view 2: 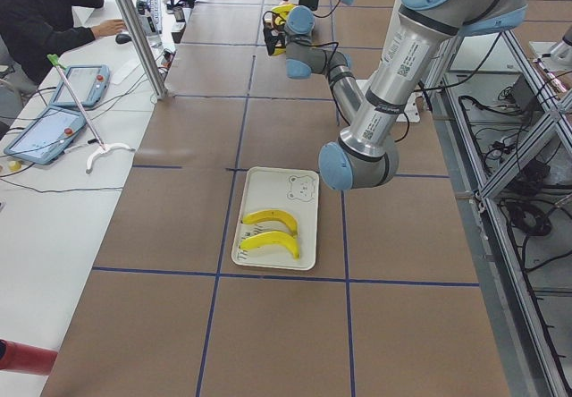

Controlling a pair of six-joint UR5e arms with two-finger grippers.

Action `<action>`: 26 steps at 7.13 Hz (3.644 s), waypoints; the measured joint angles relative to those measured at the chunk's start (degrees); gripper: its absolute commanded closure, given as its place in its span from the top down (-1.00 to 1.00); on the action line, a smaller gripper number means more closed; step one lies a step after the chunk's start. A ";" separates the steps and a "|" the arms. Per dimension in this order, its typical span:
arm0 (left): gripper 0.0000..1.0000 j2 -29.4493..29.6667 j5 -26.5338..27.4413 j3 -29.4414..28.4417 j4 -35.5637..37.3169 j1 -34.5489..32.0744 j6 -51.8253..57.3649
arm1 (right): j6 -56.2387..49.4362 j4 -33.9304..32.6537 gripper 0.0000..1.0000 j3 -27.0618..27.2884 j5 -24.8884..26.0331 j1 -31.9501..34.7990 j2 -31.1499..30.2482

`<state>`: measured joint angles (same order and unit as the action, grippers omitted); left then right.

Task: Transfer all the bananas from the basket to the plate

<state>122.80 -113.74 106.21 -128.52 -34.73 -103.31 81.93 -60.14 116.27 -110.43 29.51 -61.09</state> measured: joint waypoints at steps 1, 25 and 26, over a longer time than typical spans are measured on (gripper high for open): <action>-1.00 0.01 -0.09 -0.01 0.15 -0.52 -0.20 | 0.04 -0.17 1.00 0.39 -0.14 0.12 -0.07; 1.00 -28.91 -2.69 4.62 13.44 -16.67 27.51 | -24.41 -2.41 1.00 8.79 -14.27 26.23 -38.27; 1.00 -27.78 -2.81 5.08 13.69 -16.31 25.86 | -27.47 5.07 1.00 3.96 -17.32 29.71 -41.93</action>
<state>95.01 -116.55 111.29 -114.83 -51.05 -77.45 54.46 -55.08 120.22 -127.75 59.22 -103.02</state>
